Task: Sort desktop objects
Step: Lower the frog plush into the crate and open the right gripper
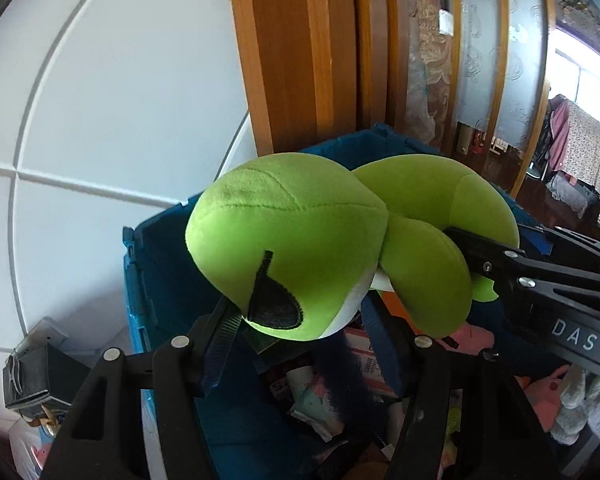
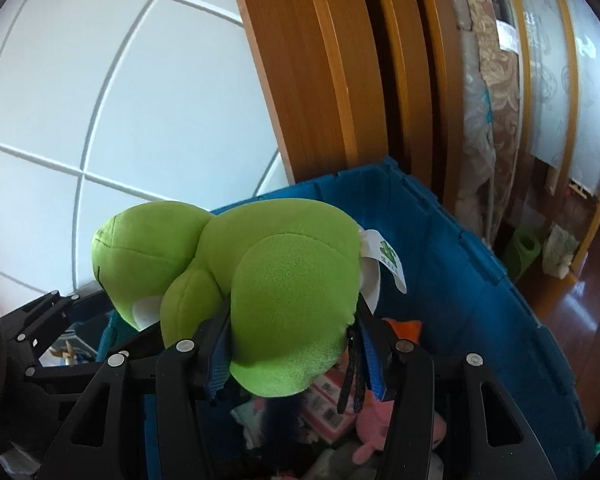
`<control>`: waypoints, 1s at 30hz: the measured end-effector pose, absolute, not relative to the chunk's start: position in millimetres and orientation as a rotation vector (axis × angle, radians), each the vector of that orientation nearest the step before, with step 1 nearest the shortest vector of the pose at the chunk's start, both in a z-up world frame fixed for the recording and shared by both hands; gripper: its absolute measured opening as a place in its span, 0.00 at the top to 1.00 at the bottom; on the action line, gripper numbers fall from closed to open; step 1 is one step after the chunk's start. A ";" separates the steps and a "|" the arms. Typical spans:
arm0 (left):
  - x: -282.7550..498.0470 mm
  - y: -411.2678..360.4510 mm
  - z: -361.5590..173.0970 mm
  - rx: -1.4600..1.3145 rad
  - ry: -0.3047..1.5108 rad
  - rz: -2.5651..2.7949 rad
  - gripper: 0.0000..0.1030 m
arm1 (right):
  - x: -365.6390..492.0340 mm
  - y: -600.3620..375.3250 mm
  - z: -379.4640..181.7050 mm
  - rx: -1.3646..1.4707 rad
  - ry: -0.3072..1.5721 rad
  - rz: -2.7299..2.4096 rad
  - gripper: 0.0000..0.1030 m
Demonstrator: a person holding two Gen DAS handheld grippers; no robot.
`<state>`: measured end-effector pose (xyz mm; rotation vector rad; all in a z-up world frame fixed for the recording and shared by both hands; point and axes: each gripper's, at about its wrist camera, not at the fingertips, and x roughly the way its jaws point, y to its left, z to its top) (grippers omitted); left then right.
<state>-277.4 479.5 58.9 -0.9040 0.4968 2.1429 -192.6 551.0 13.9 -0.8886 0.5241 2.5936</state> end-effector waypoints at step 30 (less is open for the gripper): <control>-285.9 486.3 2.2 -1.157 0.444 2.242 0.34 | -213.7 584.5 -55.1 -1.140 0.462 2.340 0.00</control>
